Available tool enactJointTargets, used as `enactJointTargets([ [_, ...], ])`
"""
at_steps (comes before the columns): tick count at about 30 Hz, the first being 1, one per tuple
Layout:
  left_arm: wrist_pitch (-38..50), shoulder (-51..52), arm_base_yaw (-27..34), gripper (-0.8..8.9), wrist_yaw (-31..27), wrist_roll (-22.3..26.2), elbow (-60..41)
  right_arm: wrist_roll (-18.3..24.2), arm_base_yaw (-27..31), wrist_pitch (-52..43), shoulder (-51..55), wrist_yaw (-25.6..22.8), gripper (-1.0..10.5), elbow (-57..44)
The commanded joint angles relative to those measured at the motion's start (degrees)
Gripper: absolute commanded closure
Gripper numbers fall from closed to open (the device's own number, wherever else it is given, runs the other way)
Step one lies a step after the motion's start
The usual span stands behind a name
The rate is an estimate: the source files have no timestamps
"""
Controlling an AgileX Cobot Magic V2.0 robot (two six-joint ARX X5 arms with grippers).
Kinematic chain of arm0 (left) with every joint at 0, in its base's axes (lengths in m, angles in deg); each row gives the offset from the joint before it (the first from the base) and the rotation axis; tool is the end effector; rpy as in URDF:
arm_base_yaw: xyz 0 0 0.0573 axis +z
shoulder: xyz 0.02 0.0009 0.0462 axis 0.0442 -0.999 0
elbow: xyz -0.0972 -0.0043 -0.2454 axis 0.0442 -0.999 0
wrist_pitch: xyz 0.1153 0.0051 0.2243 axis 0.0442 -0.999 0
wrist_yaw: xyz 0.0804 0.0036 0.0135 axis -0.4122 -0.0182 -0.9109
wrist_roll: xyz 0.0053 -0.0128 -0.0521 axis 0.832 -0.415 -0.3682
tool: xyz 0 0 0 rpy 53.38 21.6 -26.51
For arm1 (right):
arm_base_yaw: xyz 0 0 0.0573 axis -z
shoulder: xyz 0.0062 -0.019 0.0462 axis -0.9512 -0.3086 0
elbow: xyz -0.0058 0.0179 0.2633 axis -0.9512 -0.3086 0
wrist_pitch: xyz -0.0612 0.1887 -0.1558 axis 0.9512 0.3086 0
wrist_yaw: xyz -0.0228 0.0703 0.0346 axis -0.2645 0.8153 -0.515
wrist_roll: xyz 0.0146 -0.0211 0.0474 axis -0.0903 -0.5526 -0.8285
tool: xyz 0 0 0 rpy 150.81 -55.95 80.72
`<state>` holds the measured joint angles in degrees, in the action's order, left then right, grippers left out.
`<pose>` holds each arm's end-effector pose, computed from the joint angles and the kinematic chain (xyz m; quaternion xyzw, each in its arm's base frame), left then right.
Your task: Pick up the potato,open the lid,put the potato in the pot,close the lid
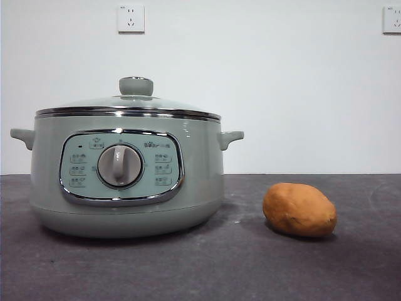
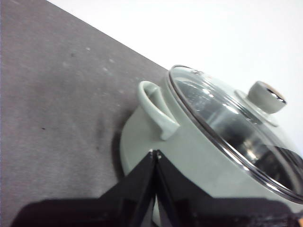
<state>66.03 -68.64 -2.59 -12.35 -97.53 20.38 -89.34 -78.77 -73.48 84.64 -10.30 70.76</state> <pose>0.0953 -0.0072 0.1569 -0.2848 0.0902 -0.1052 0.9485 0.0954 0.0136 0.1515 0.3132 0.1148 0.0650 0.9405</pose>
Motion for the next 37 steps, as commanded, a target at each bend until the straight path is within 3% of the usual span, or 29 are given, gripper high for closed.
enactJointTargets([
  [1,1.3,0.2,0.1,8.19,2.4,-0.5,-0.4,-0.5,-0.1,0.8,-0.2,1.5,9.5,1.1],
  [4,0.4,0.1,0.1,8.20,4.8,-0.3,1.2,-0.2,-0.1,2.9,-1.3,1.8,9.6,3.7],
  [7,-2.2,-0.1,0.1,8.20,5.1,0.2,4.0,3.0,-0.1,5.9,-3.5,3.9,9.6,7.1],
  [17,-10.2,-6.5,0.1,8.20,8.7,11.4,17.5,17.0,-0.1,13.4,-17.3,8.0,9.5,22.2],
  [27,-24.3,-24.0,0.1,8.18,10.2,26.7,34.1,26.4,-0.1,20.4,-34.1,18.8,9.5,37.0],
  [32,-25.7,-31.3,0.1,7.84,13.8,28.2,40.1,30.9,-0.1,25.0,-41.4,23.4,9.3,42.2],
  [33,-25.7,-33.1,0.1,7.01,14.7,28.2,41.4,31.6,-0.1,25.2,-42.9,24.1,8.8,42.9],
  [35,-25.4,-35.8,0.1,5.14,15.7,28.2,43.1,31.6,-0.1,25.0,-45.1,24.0,6.6,43.6],
  [37,-24.4,-38.1,0.1,4.68,15.8,27.8,43.7,31.6,-0.1,24.9,-46.9,24.0,4.9,43.6],
])
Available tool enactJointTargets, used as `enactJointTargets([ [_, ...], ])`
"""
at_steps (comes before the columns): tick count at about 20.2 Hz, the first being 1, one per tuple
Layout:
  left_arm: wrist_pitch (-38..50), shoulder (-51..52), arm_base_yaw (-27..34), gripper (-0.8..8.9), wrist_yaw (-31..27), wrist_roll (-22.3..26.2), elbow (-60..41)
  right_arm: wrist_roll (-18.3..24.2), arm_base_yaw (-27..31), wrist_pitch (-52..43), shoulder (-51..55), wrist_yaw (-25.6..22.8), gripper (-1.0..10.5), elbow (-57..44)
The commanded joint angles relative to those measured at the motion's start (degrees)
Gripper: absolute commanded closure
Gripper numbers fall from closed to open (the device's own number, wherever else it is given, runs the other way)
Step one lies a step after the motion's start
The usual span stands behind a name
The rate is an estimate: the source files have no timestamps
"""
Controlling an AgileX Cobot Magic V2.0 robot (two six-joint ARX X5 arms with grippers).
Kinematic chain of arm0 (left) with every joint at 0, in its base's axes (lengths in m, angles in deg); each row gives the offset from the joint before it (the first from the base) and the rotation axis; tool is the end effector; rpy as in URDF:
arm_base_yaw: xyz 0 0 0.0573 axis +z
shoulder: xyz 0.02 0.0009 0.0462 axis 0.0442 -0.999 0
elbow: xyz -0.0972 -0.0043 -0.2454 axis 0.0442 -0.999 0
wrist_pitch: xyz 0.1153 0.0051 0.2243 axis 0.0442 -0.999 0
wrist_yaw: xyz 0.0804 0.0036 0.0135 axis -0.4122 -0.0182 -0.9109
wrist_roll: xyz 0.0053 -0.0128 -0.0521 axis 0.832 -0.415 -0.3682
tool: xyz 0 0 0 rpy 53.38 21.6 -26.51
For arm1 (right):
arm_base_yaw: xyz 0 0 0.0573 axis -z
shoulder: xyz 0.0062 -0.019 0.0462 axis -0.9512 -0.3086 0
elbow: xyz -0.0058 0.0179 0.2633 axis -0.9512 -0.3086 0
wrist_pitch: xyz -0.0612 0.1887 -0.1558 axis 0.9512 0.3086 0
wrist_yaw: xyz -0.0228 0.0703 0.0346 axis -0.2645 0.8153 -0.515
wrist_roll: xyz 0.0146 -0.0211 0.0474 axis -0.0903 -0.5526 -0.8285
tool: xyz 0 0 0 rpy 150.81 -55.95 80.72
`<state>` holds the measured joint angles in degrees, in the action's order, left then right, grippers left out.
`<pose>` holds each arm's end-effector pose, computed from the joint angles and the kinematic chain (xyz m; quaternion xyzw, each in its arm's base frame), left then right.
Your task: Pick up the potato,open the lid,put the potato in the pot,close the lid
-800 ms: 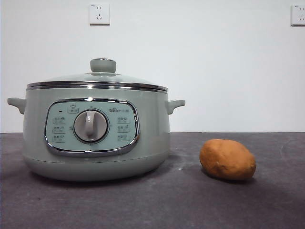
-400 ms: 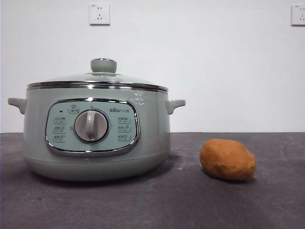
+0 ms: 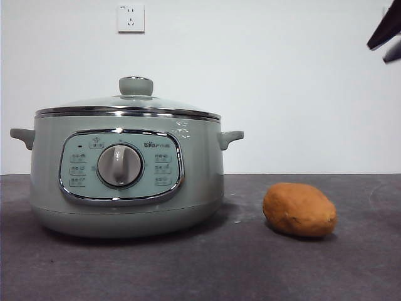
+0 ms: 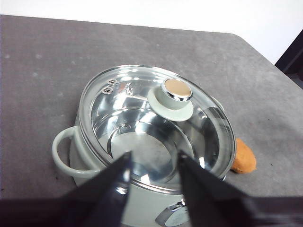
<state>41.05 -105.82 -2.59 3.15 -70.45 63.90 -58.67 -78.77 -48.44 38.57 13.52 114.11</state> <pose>0.1301 -0.0145 0.3142 -0.1017 0.2230 -0.2424 0.9387 0.1597 0.0328 0.2878 0.1109 0.3342 0.2673 0.8970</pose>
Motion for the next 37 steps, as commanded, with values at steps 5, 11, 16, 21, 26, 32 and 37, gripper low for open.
enactJointTargets([
  [5,1.5,-3.4,0.0,4.68,0.7,0.6,0.2,0.7,-4.8,-0.2,-6.5,-2.0,4.9,2.3],
  [11,2.4,-3.8,0.0,4.68,0.7,0.6,0.2,0.9,-19.5,0.0,-21.6,-20.1,4.9,9.2],
  [16,2.3,-3.8,0.0,4.68,0.5,0.6,0.2,1.4,-22.6,-2.6,-34.0,-24.3,4.9,11.0],
  [21,2.3,-3.8,0.0,4.68,0.2,0.7,0.2,1.4,-22.6,-7.2,-43.3,-24.3,4.9,11.0],
  [26,2.3,-3.8,0.0,4.68,0.2,0.7,0.2,1.3,-22.6,-9.7,-46.9,-24.3,5.9,11.0],
  [32,2.3,-3.9,0.0,4.68,0.2,0.6,0.2,0.8,-22.6,-7.7,-45.9,-24.2,9.6,11.0],
  [37,6.2,-5.7,-0.7,4.68,0.8,-1.6,0.2,0.9,-22.5,0.0,-38.1,-24.3,9.5,11.0],
])
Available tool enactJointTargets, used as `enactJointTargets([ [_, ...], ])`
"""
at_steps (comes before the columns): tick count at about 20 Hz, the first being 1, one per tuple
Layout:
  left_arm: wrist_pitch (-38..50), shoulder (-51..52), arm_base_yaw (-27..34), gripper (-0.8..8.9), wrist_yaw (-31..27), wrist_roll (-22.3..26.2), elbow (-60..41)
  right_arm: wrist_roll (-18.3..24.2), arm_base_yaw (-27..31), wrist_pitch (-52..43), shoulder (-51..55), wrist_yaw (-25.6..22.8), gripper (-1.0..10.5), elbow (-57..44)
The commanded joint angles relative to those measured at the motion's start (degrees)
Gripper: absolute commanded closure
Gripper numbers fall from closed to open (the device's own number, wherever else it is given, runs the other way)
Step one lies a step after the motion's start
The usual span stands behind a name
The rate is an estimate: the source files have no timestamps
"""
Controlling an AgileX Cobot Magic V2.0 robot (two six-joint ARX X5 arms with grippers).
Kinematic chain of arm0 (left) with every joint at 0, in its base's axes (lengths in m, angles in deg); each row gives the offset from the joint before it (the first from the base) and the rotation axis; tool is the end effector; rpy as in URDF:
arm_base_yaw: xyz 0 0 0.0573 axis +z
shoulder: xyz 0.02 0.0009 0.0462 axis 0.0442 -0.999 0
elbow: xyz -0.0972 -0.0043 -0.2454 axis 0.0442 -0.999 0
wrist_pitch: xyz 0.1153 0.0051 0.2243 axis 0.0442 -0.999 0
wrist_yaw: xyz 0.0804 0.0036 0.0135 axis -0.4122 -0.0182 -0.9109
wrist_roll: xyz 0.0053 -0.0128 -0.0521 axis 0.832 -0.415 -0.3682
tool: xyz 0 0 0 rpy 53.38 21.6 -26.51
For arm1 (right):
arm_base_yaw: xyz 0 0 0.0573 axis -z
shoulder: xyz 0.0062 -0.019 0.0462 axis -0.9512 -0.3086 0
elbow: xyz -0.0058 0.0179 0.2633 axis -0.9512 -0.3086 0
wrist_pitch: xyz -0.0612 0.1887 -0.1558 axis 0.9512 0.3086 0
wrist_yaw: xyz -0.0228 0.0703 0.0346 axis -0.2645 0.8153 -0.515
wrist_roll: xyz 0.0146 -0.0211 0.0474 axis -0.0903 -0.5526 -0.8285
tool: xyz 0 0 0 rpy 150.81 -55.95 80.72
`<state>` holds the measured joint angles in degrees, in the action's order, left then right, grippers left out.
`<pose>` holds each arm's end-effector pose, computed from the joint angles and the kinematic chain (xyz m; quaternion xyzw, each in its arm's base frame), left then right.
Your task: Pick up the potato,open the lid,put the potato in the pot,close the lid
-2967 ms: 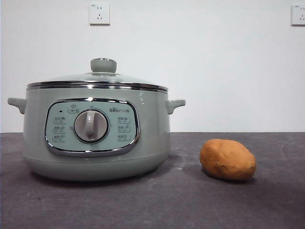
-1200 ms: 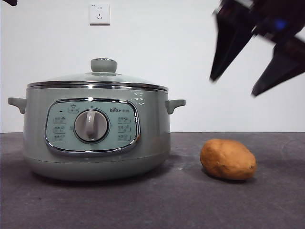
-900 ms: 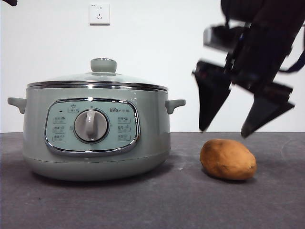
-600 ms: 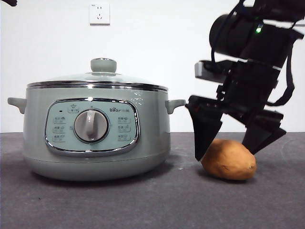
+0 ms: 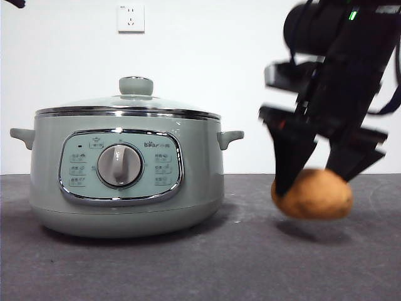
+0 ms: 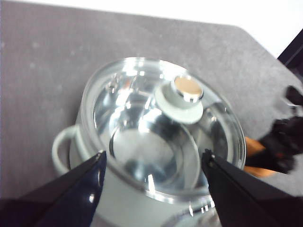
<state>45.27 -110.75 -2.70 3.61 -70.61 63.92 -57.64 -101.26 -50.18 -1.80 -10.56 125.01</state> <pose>0.1509 -0.0150 0.3102 -0.1050 0.2290 -0.2461 0.9359 0.2506 0.1428 0.1987 -0.0794 0.5398 0.2176 0.8093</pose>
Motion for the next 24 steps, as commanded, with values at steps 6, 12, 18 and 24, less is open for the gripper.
enactJointTargets([
  [6,8.3,-12.3,-9.2,4.71,-2.0,-3.3,5.7,-0.2,0.0,8.1,13.7,-0.2,9.5,0.1],
  [12,12.5,-27.0,-20.5,4.72,-14.1,-1.6,14.0,-0.2,0.0,10.1,19.3,-0.2,9.5,0.1],
  [18,14.1,-36.2,-26.3,4.72,-21.9,1.5,15.9,-0.2,0.0,11.2,19.6,-0.4,9.5,0.1],
  [24,13.7,-37.8,-27.0,7.67,-22.9,2.9,15.9,-0.2,0.0,11.2,19.6,-0.4,9.5,0.1],
])
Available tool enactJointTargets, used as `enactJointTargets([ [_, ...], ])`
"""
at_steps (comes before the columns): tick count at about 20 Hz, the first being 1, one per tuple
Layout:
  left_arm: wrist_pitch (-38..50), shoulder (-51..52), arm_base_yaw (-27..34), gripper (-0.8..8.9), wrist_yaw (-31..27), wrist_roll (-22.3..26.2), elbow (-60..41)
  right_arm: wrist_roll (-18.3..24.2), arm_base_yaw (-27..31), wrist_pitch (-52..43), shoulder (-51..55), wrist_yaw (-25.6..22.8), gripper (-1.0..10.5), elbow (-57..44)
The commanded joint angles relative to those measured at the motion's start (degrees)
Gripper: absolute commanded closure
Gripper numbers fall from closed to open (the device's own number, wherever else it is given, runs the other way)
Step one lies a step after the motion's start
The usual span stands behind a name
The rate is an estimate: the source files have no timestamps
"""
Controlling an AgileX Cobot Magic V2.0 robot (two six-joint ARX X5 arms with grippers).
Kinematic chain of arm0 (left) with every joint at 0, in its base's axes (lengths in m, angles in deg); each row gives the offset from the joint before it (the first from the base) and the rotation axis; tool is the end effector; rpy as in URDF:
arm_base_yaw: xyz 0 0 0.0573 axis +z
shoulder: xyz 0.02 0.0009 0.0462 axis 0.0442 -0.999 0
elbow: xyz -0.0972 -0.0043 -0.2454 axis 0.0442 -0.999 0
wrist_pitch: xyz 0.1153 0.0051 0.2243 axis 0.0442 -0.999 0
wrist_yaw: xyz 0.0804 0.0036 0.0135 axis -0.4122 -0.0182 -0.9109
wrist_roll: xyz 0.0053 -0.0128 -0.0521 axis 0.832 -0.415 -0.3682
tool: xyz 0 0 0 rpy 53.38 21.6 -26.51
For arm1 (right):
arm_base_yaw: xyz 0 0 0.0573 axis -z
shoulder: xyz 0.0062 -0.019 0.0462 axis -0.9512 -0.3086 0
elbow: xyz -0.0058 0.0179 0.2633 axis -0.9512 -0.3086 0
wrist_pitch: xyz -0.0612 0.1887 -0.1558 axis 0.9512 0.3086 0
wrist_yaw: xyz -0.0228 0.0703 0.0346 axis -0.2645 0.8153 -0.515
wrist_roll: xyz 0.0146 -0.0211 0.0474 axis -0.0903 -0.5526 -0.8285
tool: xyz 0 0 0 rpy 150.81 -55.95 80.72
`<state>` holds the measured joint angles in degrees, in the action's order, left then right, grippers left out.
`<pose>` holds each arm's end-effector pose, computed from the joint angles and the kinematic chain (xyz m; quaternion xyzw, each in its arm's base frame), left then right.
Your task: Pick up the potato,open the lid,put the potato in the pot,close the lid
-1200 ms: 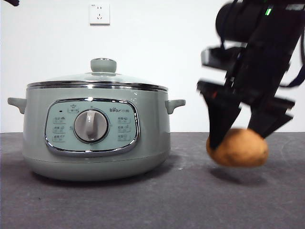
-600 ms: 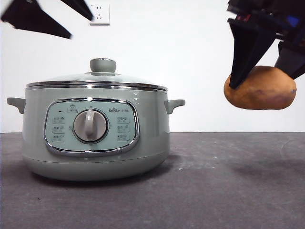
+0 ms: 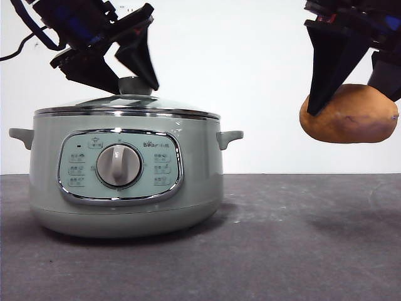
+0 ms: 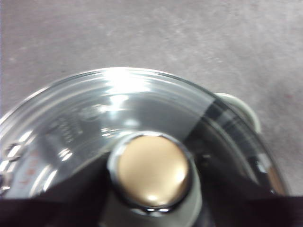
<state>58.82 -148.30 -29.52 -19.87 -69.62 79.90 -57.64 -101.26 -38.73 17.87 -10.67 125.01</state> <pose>0.2701 -0.1414 0.2848 0.0133 0.2986 -0.2672 0.9161 0.1958 0.1120 0.2715 -0.0649 0.4800 0.2301 0.8441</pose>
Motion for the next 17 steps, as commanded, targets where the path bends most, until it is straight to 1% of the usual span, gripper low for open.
enactJointTargets([
  [1,0.2,-0.3,-0.2,8.32,0.5,2.4,-0.1,-0.2,0.0,-0.2,0.0,-0.3,9.5,0.1],
  [3,0.2,-0.3,-0.2,8.22,0.5,3.5,-0.1,-0.2,0.0,-0.2,0.0,-0.3,9.5,0.1],
  [6,0.7,0.6,-0.2,8.22,0.4,3.5,-0.1,-0.2,0.0,-0.2,0.0,-0.3,9.5,0.1],
  [9,1.6,4.8,-0.2,8.22,-2.9,3.6,-0.1,-0.2,0.0,-1.0,0.0,-0.2,9.5,0.1],
  [13,0.7,16.0,-0.2,8.22,-5.6,5.0,-0.1,-0.4,0.0,-4.6,0.0,-0.1,9.5,0.2],
  [17,-5.4,28.7,-0.1,8.22,-8.3,5.2,-0.1,-1.2,-1.2,-9.3,-0.1,0.4,9.5,1.9],
])
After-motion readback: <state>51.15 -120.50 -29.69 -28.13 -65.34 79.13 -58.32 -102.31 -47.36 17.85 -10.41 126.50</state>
